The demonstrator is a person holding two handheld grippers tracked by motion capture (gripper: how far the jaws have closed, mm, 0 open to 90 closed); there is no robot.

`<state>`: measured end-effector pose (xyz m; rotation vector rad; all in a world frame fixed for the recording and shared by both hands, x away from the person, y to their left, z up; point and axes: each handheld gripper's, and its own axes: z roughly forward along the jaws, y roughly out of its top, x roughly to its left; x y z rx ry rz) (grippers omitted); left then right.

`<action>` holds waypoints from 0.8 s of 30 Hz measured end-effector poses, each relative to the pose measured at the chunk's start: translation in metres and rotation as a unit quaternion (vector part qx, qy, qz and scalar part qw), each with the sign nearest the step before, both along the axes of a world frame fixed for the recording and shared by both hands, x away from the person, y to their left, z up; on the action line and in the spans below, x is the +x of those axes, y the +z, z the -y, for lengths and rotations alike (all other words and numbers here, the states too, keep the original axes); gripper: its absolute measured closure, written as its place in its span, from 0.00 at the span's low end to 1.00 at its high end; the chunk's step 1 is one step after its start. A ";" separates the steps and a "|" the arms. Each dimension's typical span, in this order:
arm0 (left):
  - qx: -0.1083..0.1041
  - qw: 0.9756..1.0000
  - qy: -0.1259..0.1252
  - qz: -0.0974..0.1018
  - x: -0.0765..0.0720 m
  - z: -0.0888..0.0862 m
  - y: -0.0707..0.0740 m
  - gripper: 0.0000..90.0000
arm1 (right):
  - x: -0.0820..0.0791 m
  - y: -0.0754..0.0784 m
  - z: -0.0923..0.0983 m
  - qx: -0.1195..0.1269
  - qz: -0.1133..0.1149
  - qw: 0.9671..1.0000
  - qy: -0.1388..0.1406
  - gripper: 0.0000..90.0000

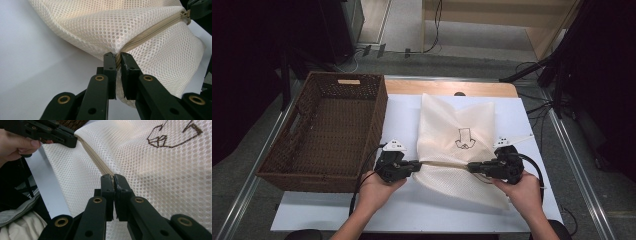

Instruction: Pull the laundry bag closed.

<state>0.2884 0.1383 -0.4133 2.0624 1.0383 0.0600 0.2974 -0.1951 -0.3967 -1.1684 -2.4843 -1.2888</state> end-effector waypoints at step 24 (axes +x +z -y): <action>0.011 1.000 0.007 -0.004 0.002 -0.001 -0.004 0.93 | -0.003 0.000 0.021 -0.002 0.003 1.000 -0.021 0.98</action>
